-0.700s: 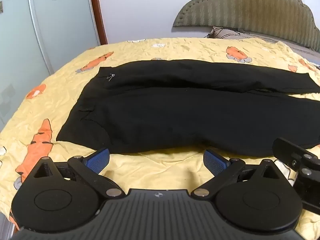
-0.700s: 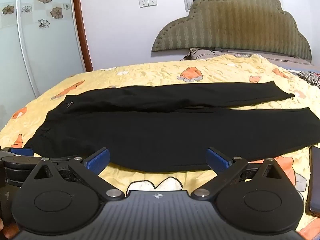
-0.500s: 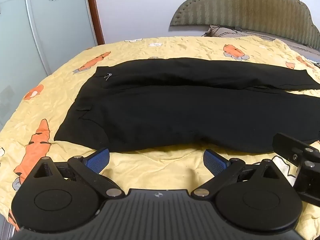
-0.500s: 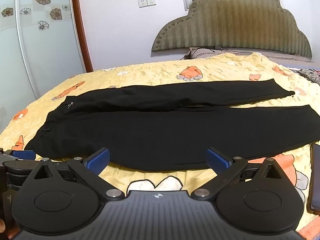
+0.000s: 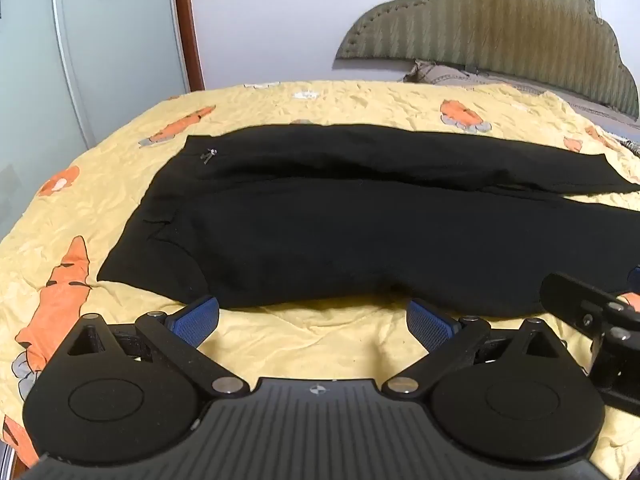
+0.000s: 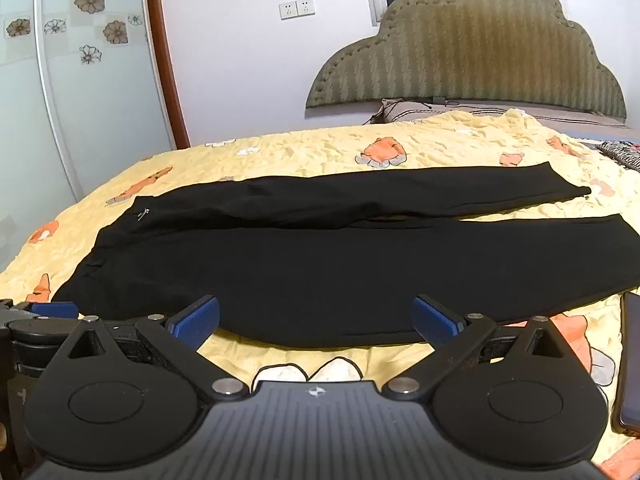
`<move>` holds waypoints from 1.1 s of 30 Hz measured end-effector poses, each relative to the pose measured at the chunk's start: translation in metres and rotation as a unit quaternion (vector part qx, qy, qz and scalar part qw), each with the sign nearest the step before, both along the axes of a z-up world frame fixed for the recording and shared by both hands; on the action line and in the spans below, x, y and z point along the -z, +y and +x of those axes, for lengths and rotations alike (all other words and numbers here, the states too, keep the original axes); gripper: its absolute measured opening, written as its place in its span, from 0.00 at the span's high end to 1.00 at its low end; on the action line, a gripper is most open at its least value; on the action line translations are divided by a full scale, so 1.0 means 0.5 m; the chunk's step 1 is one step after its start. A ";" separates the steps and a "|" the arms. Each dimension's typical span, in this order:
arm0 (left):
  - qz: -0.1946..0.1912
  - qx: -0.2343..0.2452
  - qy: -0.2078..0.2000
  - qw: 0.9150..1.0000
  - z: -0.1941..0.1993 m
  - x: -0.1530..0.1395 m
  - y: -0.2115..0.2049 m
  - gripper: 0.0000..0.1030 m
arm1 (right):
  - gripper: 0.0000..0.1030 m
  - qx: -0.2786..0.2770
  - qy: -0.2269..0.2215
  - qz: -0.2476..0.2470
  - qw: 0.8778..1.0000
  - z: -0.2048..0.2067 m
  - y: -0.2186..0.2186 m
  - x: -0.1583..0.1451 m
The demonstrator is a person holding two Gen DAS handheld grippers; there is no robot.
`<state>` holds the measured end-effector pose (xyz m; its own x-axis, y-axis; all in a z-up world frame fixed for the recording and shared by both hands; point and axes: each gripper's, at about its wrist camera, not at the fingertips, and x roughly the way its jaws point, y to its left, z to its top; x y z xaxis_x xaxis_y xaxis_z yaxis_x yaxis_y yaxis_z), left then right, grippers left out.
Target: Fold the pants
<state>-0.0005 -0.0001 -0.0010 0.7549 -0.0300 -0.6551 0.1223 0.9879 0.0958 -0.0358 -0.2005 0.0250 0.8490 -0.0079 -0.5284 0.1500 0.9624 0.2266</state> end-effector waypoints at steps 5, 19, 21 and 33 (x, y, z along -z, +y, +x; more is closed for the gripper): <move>0.010 -0.001 0.007 1.000 0.003 0.004 -0.004 0.01 | 0.00 -0.002 -0.002 -0.002 1.000 0.001 0.001 -0.001; 0.009 -0.007 0.007 1.000 0.004 0.004 0.001 0.01 | 0.00 -0.001 -0.002 -0.006 1.000 -0.002 0.003 -0.001; 0.008 -0.010 0.007 1.000 0.005 0.003 0.002 0.01 | 0.00 -0.003 -0.002 -0.007 1.000 -0.001 0.004 0.000; 0.006 -0.013 0.008 1.000 0.004 0.007 0.003 0.01 | 0.00 -0.006 -0.002 -0.008 1.000 0.001 0.005 0.002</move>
<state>0.0017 0.0015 -0.0043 0.7450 -0.0029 -0.6671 0.0984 0.9895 0.1056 -0.0355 -0.1979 0.0240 0.8510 -0.0066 -0.5252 0.1381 0.9675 0.2117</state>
